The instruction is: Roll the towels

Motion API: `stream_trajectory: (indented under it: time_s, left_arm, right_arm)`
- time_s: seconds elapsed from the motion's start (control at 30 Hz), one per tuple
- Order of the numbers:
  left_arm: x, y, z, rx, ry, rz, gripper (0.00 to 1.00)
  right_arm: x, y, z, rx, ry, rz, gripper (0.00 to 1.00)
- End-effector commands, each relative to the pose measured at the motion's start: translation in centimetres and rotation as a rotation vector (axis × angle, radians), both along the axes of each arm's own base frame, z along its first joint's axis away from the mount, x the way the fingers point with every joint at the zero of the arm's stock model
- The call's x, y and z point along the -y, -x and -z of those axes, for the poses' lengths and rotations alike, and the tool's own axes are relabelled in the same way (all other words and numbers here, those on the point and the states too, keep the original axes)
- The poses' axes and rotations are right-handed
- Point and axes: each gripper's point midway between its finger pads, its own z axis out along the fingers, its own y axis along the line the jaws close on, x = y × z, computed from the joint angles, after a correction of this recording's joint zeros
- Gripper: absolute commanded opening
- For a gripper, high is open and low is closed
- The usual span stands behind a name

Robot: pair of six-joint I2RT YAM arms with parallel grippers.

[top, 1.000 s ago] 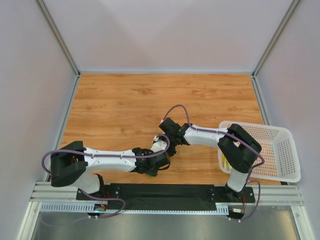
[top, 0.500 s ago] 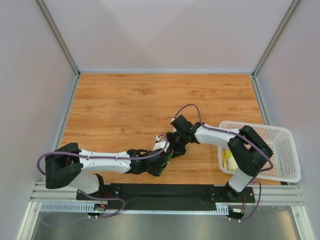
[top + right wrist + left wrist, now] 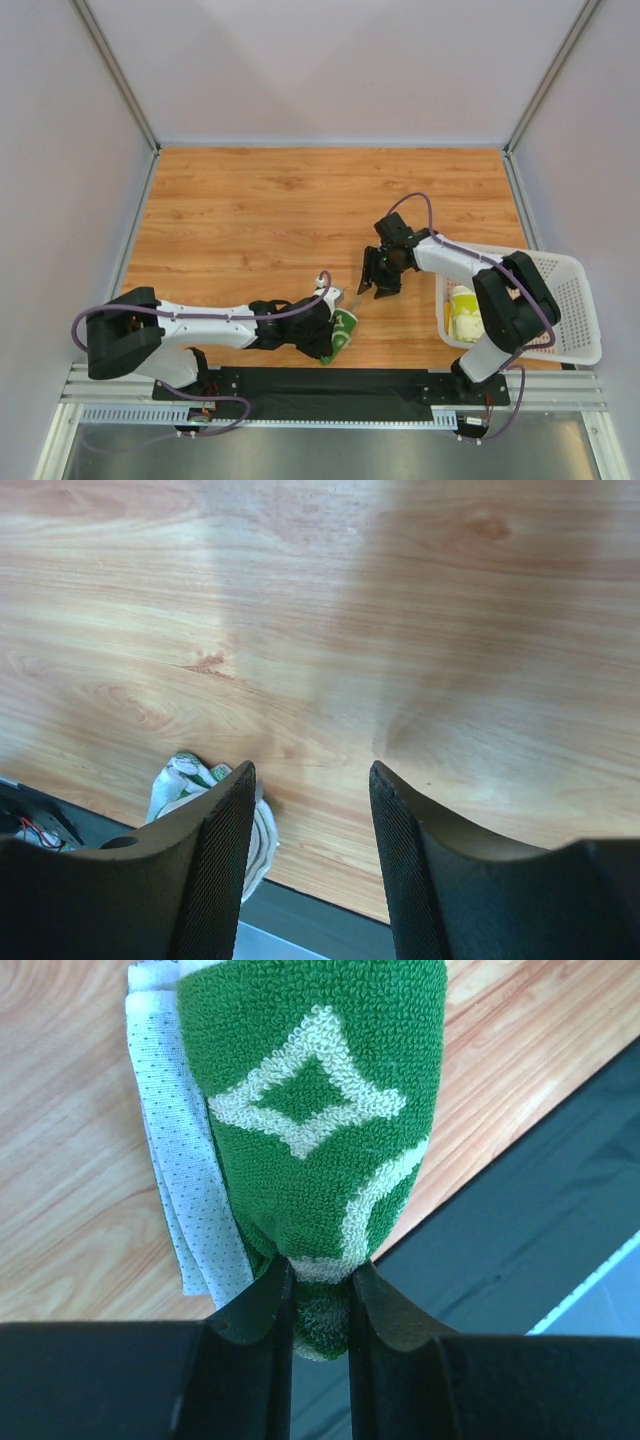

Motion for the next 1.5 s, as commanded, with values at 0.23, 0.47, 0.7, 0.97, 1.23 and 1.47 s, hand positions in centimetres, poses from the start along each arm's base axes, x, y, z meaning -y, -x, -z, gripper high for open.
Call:
stream_trajectory:
  time_s: [0.23,0.47,0.7,0.97,1.23,1.47]
  left_arm:
    - [-3.3,2.2,3.0,-0.233,-0.036,-0.057,0.07]
    - [-5.4,1.2,3.8,-0.423,0.020,-0.214,0.06]
    - [-5.6,0.6,3.5,-0.529,0.040,-0.295,0.06]
    - [-6.5,0.8,4.4,-0.643,0.059,-0.400,0.06]
    - [-7.2,0.8,4.7,-0.697,0.093,-0.447,0.07]
    - [-6.7,0.5,4.5,-0.713,0.150,-0.461,0.07]
  right_arm:
    - [0.4,-2.6,-5.6,0.176,-0.034,-0.009,0.55]
    - [-1.3,-0.2,-7.8,0.239,-0.244,-0.073,0.62]
    - [-2.7,2.2,-8.3,0.255,-0.394,-0.115,0.67]
    - [-5.5,6.1,-6.9,0.232,-0.458,-0.174,0.72]
    - [-8.3,8.1,-5.2,0.234,-0.496,-0.207,0.75]
    - [-10.2,7.8,-2.7,0.223,-0.490,-0.175,0.75]
